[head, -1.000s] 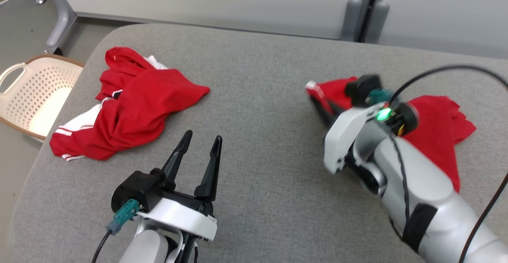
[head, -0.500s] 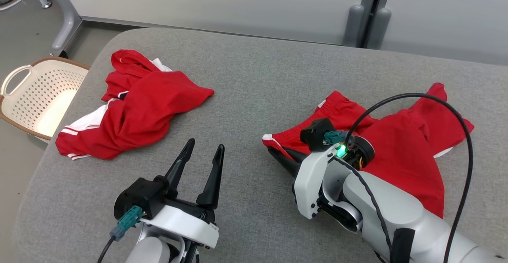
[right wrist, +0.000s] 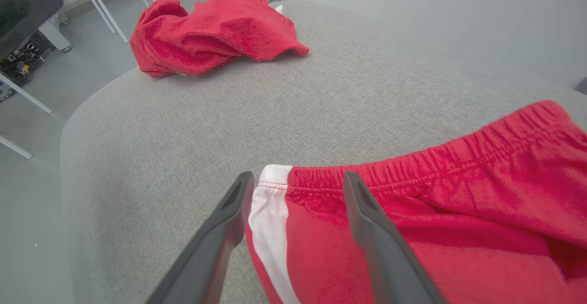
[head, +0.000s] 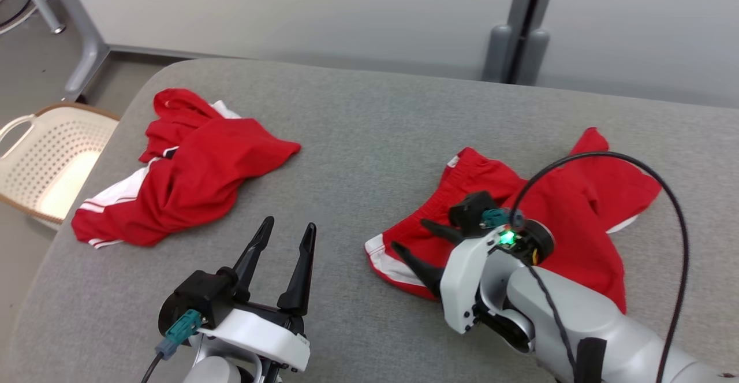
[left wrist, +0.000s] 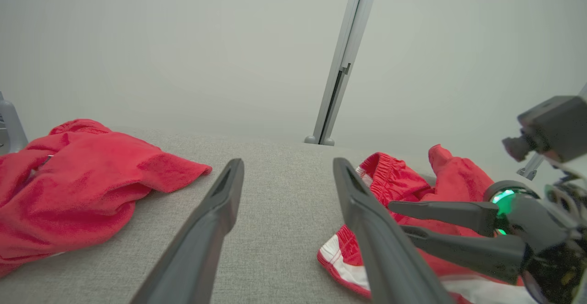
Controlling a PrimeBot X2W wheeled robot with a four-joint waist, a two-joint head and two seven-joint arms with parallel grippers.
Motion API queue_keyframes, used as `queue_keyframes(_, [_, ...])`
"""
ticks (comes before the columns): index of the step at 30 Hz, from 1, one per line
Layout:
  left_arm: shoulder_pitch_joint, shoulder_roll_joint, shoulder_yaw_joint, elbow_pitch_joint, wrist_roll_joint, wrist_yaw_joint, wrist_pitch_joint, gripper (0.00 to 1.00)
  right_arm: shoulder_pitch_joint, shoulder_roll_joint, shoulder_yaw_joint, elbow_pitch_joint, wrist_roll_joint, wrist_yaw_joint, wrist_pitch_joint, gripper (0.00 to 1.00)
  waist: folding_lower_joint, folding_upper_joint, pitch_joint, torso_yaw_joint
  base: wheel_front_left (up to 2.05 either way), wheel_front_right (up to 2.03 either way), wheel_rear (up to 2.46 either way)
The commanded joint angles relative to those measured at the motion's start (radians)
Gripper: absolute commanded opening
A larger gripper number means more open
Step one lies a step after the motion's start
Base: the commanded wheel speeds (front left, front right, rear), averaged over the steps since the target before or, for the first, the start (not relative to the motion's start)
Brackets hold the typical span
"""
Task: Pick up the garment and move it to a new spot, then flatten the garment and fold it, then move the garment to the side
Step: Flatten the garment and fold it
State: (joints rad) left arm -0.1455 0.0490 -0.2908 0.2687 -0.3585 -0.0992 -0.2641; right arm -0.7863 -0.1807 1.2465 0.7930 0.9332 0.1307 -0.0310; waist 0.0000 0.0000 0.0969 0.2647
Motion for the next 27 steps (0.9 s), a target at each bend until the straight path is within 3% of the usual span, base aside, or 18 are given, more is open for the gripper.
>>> queue_keyframes(1, [0.009,0.003,0.010,0.003,0.009,-0.002,-0.001,1.00,-0.007,-0.012,0.001,-0.002,0.016,0.000,-0.029,1.00,0.0000,0.0000,-0.021,-0.034,0.00,0.00,0.00])
queue_keyframes(10, [0.027,0.003,0.068,0.013,0.036,-0.012,-0.001,1.00,0.060,-0.098,-0.144,0.036,0.055,0.000,-0.223,1.00,0.0000,0.0000,-0.065,-0.160,0.00,0.00,0.00])
queue_keyframes(13, [0.026,0.004,0.088,0.017,0.038,-0.014,-0.001,1.00,0.117,-0.122,-0.244,0.035,0.029,0.000,-0.235,1.00,0.0000,0.0000,-0.065,-0.192,0.00,0.00,0.00])
queue_keyframes(16, [0.020,0.003,0.111,0.021,0.034,-0.013,-0.001,1.00,0.202,-0.146,-0.411,-0.031,-0.044,0.000,-0.235,1.00,0.0000,0.0000,-0.060,-0.220,0.00,0.00,0.00])
queue_keyframes(19, [0.016,0.003,0.124,0.029,0.035,-0.015,-0.001,1.00,0.328,-0.135,-0.573,-0.106,-0.142,0.000,-0.233,1.00,0.0000,0.0000,-0.054,-0.241,0.00,0.00,0.00])
queue_keyframes(27, [0.001,0.003,0.135,0.069,0.052,-0.021,-0.001,1.00,0.531,-0.050,-0.811,-0.198,-0.334,0.000,-0.234,1.00,0.0000,0.0000,-0.035,-0.267,0.00,0.00,0.00])
